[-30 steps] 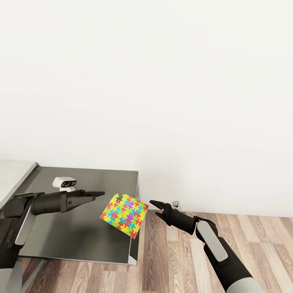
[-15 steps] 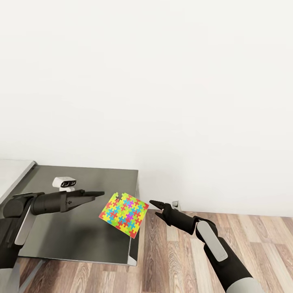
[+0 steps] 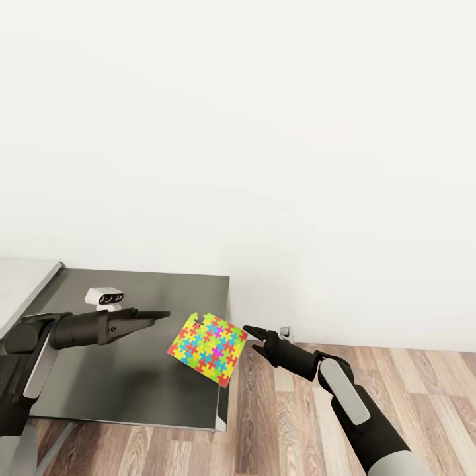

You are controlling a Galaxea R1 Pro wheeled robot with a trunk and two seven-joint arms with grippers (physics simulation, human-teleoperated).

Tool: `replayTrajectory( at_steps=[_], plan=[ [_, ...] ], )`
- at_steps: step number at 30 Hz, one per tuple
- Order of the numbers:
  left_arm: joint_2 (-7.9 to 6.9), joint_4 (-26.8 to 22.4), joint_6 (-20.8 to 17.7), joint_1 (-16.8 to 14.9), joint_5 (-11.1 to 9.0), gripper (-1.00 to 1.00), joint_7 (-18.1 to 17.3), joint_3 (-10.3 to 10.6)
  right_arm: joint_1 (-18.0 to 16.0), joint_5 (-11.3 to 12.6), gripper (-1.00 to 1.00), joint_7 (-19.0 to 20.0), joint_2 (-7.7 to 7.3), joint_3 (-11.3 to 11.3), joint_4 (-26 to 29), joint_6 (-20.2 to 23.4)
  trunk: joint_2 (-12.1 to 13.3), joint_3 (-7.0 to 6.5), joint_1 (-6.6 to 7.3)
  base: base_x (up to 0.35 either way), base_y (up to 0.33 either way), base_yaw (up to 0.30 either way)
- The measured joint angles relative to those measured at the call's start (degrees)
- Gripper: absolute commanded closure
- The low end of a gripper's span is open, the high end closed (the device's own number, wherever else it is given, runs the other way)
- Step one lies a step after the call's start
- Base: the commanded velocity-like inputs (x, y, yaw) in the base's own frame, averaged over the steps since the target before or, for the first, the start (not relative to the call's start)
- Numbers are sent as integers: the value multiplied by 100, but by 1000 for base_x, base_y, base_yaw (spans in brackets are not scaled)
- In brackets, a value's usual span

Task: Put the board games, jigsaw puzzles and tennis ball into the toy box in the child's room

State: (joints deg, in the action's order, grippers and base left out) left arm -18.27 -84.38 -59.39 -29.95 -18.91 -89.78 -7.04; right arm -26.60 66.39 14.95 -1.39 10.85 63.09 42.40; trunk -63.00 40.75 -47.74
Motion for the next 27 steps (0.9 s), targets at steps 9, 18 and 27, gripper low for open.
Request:
replayTrajectory(
  at_steps=[9,18,27],
  plan=[
    [0,2,0,0,-2,-100,-1,0,-2,0,-100,-3,1,-1,1,5,0,0,0,0,55,0],
    [0,1,0,0,-1,-100,-1,5,-4,-1,-100,-3,-5,-1,1,5,0,0,0,0,119,0],
    [0,2,0,0,-2,-100,-1,8,-2,-1,-100,-3,-6,-1,1,5,0,0,0,0,9,0]
  ],
)
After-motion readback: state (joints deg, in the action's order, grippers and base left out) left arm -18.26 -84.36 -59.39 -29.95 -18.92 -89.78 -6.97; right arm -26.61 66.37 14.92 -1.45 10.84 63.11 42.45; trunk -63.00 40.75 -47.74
